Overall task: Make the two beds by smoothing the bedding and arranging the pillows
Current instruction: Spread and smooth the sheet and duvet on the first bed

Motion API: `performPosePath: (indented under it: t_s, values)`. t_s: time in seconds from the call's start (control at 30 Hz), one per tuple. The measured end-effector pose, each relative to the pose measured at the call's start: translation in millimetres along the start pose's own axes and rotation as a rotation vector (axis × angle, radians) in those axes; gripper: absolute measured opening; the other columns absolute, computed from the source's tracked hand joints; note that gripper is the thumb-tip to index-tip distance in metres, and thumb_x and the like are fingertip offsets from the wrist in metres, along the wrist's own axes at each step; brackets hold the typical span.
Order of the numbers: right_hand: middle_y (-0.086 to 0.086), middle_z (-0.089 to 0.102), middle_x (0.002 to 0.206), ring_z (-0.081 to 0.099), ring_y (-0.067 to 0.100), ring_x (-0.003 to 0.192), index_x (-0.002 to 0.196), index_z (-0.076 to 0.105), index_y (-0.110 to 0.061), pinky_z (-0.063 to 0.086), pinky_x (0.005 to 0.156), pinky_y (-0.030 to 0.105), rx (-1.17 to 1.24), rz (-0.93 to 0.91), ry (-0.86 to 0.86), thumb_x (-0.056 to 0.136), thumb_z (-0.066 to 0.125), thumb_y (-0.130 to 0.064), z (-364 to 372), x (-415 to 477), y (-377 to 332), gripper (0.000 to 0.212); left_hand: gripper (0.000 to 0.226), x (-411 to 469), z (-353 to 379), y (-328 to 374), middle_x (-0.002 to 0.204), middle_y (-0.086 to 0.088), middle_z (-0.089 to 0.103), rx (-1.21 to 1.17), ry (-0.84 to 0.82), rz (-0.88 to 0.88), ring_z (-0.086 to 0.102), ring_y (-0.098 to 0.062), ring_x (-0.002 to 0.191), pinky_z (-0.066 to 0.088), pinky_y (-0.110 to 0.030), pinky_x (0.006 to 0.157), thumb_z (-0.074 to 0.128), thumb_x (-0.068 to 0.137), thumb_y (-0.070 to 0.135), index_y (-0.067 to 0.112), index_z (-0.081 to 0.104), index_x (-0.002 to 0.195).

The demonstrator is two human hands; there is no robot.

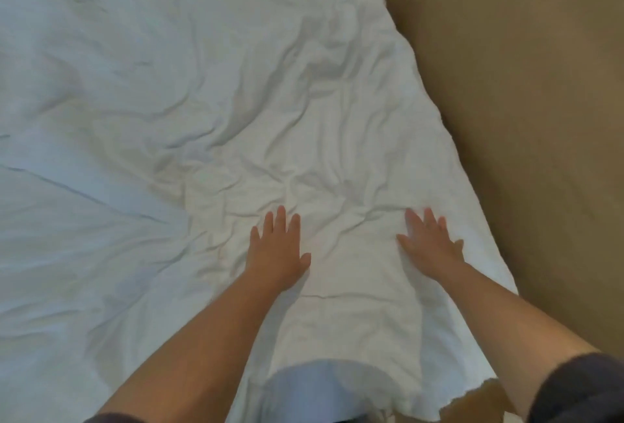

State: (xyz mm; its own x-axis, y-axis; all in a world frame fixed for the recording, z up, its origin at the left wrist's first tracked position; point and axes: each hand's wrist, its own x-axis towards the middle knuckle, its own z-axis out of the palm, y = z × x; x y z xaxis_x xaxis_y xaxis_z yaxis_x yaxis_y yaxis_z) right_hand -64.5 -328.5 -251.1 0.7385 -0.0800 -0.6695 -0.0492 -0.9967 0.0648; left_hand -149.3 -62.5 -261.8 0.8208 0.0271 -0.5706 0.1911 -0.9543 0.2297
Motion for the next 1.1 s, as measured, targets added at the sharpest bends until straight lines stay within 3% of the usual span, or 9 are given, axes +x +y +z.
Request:
performPosePath:
  t_s: [0.2, 0.4, 0.5, 0.57, 0.7, 0.83, 0.93, 1.03, 1.1]
  values:
    - [0.01, 0.01, 0.161, 0.01, 0.033, 0.147, 0.152, 0.017, -0.025, 0.021, 0.113, 0.059, 0.325, 0.012, 0.309, 0.097, 0.041, -0.051, -66, 112, 43, 0.065, 0.07, 122, -29, 97, 0.155, -0.01, 0.022, -0.207, 0.266, -0.064, 0.025, -0.03, 0.141, 0.032, -0.049, 0.107, 0.056, 0.088, 0.048, 0.015, 0.028, 0.143]
    - [0.011, 0.043, 0.146, 0.045, 0.034, 0.129, 0.152, 0.015, -0.02, 0.041, 0.103, 0.044, 0.581, -0.039, 0.317, 0.091, 0.052, -0.055, -90, 176, 54, 0.079, 0.076, 227, -73, 170, 0.146, -0.009, 0.036, -0.364, 0.544, -0.083, 0.036, -0.031, 0.133, 0.035, -0.046, 0.102, 0.053, 0.087, 0.058, 0.015, 0.029, 0.145]
    - [0.013, 0.058, 0.128, 0.056, 0.036, 0.112, 0.138, 0.037, -0.016, 0.045, 0.085, 0.039, 0.428, -0.089, 0.391, 0.096, 0.049, -0.045, -80, 180, 58, 0.052, 0.085, 280, -93, 200, 0.141, -0.013, 0.043, -0.524, 0.343, -0.196, 0.043, -0.035, 0.13, 0.039, -0.042, 0.101, 0.052, 0.085, 0.065, 0.01, 0.03, 0.146]
    - [0.015, 0.061, 0.119, 0.058, 0.038, 0.105, 0.129, 0.042, -0.014, 0.038, 0.073, 0.038, 0.246, -0.142, 0.481, 0.101, 0.043, -0.035, -77, 176, 62, 0.035, 0.061, 296, -77, 211, 0.135, -0.014, 0.051, -0.275, 0.172, -0.181, 0.051, -0.034, 0.122, 0.042, -0.036, 0.092, 0.057, 0.09, 0.046, 0.008, 0.044, 0.137]
    - [0.012, 0.065, 0.105, 0.064, 0.037, 0.091, 0.119, 0.043, -0.013, 0.033, 0.062, 0.035, -0.024, -0.165, 0.715, 0.1, 0.041, -0.011, -105, 158, 98, 0.019, 0.029, 293, -72, 252, 0.12, -0.019, 0.062, -0.294, 0.376, -0.008, 0.056, -0.037, 0.115, 0.044, -0.038, 0.095, 0.048, 0.093, 0.012, -0.002, 0.063, 0.113]
    - [0.013, 0.053, 0.118, 0.06, 0.031, 0.081, 0.153, 0.012, -0.019, 0.031, 0.06, 0.034, -0.198, -0.154, 0.767, 0.099, 0.034, -0.005, -119, 138, 122, 0.061, 0.035, 291, -89, 298, 0.107, -0.021, 0.067, -0.518, 0.401, 0.179, 0.06, -0.036, 0.103, 0.046, -0.039, 0.09, 0.034, 0.096, 0.014, -0.002, 0.066, 0.097]
    - [0.016, 0.032, 0.146, 0.051, 0.028, 0.096, 0.156, 0.004, -0.025, 0.037, 0.065, 0.033, -0.271, -0.169, 0.698, 0.095, 0.046, -0.012, -85, 146, 120, 0.075, 0.031, 290, -55, 280, 0.118, -0.01, 0.064, -0.329, 0.23, 0.252, 0.056, -0.029, 0.112, 0.041, -0.04, 0.098, 0.036, 0.098, 0.02, 0.012, 0.066, 0.1]
    - [0.017, 0.01, 0.162, 0.027, 0.039, 0.141, 0.152, 0.03, -0.023, 0.037, 0.102, 0.049, -0.263, -0.252, 0.671, 0.095, 0.05, -0.031, -46, 141, 133, 0.062, 0.037, 268, -32, 251, 0.145, 0.001, 0.044, -0.007, 0.254, 0.446, 0.036, -0.019, 0.136, 0.021, -0.044, 0.113, 0.038, 0.1, 0.035, 0.026, 0.054, 0.132]
    - [0.013, -0.014, 0.162, -0.004, 0.037, 0.149, 0.156, 0.011, -0.027, 0.015, 0.118, 0.051, -0.272, -0.247, 0.53, 0.1, 0.028, -0.045, -18, 120, 155, 0.061, 0.056, 241, -17, 235, 0.161, 0.002, 0.016, 0.138, 0.219, 0.502, 0.01, -0.017, 0.149, 0.002, -0.048, 0.119, 0.033, 0.1, 0.045, 0.024, 0.026, 0.152]
